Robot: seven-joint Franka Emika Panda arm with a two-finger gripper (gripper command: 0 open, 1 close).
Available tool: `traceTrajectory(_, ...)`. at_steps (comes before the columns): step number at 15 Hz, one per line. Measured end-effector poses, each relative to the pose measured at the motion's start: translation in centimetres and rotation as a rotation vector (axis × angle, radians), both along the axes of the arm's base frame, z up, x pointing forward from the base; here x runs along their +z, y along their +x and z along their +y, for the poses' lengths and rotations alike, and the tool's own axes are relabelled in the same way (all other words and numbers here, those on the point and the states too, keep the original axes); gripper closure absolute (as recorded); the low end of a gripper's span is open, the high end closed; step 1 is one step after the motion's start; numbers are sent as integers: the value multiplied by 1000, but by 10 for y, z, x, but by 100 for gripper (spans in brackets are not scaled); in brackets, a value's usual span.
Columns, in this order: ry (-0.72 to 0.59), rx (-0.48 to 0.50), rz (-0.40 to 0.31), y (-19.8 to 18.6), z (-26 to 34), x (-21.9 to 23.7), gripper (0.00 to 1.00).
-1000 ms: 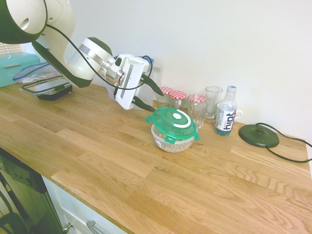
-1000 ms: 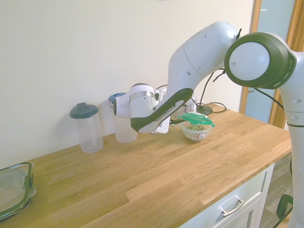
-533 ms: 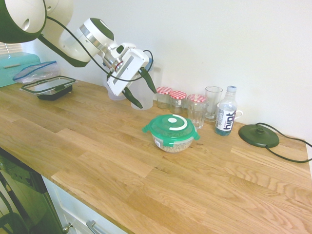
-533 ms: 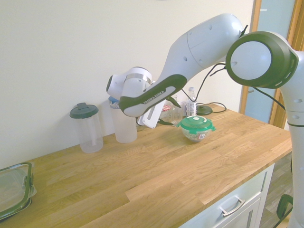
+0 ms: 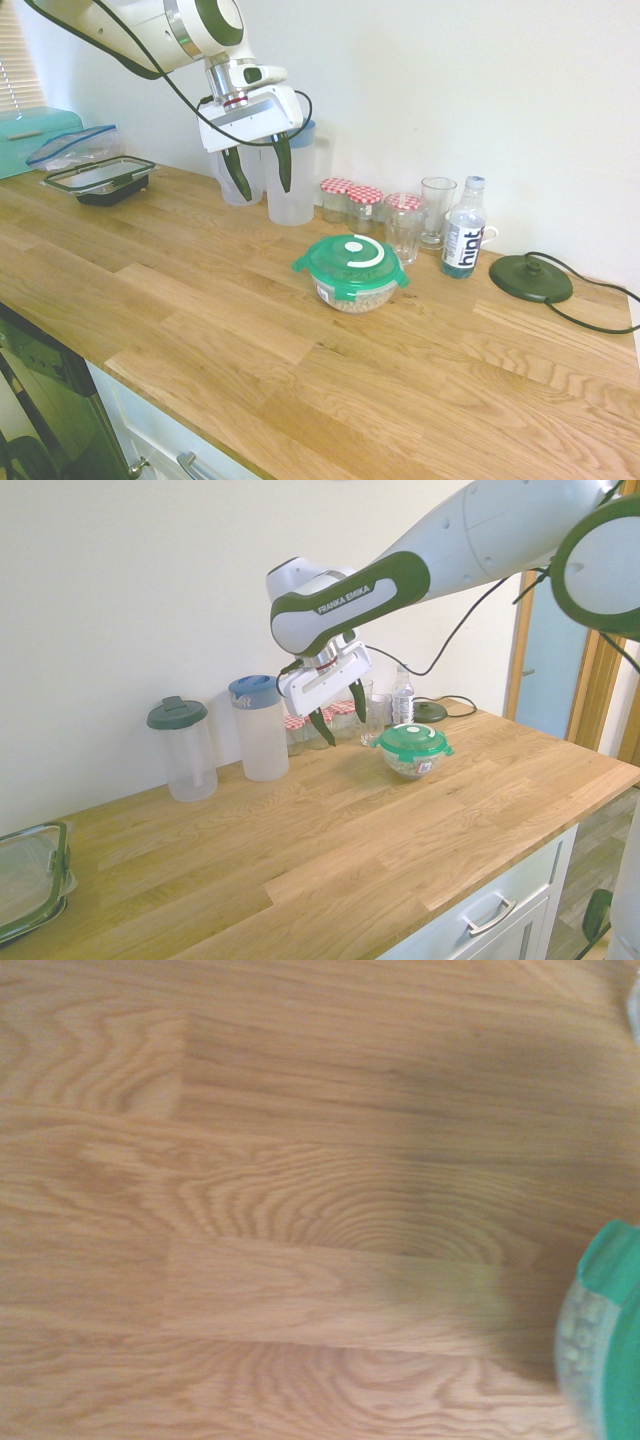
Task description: Cover the lid of food container
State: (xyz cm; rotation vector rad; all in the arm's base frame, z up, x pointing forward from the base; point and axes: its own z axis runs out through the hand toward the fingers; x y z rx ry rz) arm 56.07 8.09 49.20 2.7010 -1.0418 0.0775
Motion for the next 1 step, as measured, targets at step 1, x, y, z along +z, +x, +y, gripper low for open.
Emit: traceTrajectory(1, 64, 14, -13, -7, -2, 1, 0)
